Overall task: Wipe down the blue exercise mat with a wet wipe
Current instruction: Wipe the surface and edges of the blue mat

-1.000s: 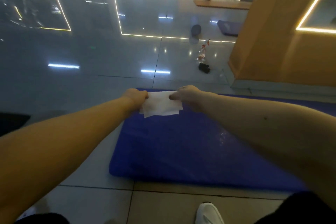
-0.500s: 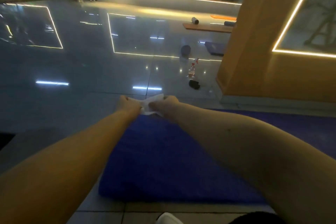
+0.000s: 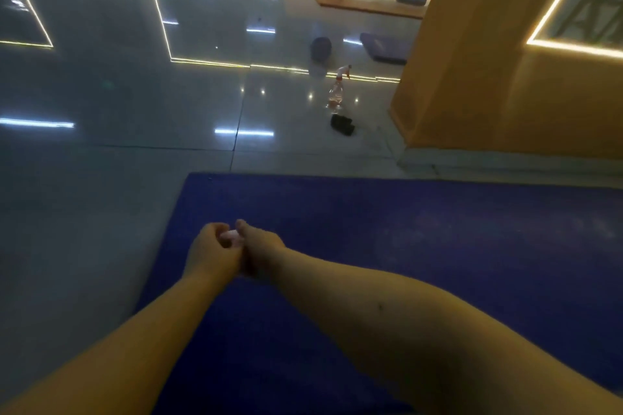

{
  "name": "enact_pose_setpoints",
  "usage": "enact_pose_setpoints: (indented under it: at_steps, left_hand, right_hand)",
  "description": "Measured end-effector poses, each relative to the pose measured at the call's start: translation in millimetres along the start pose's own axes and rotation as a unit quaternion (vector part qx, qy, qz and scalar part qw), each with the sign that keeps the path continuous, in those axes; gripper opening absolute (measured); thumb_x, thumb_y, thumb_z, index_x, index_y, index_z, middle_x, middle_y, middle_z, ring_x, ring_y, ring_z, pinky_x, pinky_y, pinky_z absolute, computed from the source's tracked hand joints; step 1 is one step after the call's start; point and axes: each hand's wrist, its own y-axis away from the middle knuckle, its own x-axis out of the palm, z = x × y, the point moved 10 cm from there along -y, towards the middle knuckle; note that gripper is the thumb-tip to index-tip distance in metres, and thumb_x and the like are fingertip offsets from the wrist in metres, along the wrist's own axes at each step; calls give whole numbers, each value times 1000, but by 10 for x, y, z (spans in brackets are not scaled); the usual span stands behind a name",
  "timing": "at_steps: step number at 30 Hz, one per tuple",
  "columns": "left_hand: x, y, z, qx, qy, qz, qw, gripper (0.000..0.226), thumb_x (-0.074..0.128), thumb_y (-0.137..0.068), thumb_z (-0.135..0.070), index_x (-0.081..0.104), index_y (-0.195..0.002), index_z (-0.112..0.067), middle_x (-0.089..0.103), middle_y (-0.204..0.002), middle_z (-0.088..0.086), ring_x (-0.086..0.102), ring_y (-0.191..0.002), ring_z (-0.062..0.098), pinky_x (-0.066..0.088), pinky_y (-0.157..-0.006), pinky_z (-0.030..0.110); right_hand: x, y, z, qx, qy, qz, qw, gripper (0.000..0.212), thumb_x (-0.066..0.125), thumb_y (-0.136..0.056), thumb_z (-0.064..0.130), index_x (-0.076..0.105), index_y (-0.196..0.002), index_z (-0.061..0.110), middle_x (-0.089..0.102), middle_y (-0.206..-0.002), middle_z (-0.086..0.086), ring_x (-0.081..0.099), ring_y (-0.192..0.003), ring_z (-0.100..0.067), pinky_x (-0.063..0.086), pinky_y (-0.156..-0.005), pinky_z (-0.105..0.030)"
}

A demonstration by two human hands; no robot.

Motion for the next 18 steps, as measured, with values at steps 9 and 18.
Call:
enact_pose_setpoints:
  at_steps: [9, 18]
  left_hand:
    - [-56, -54, 1098, -83, -122, 13, 989, 45, 57, -97, -14, 49, -141, -14, 63, -119, 5, 65, -91, 21, 55, -75, 40]
    - [122, 402, 1953, -83, -460, 168, 868, 75, 62, -96, -38, 20, -157, -22, 3, -165, 3, 11, -149, 28, 39, -112, 42]
  right_hand:
    - [-229, -506, -378, -94, 247, -59, 963, 14, 53, -100, 19, 66, -101, 14, 57, -97, -3, 51, -85, -17, 44, -76, -28]
    - [316, -696, -965, -205, 603, 24, 770, 71, 42, -106, 37, -1, -161, 24, -7, -169, -9, -10, -154, -33, 11, -124, -52]
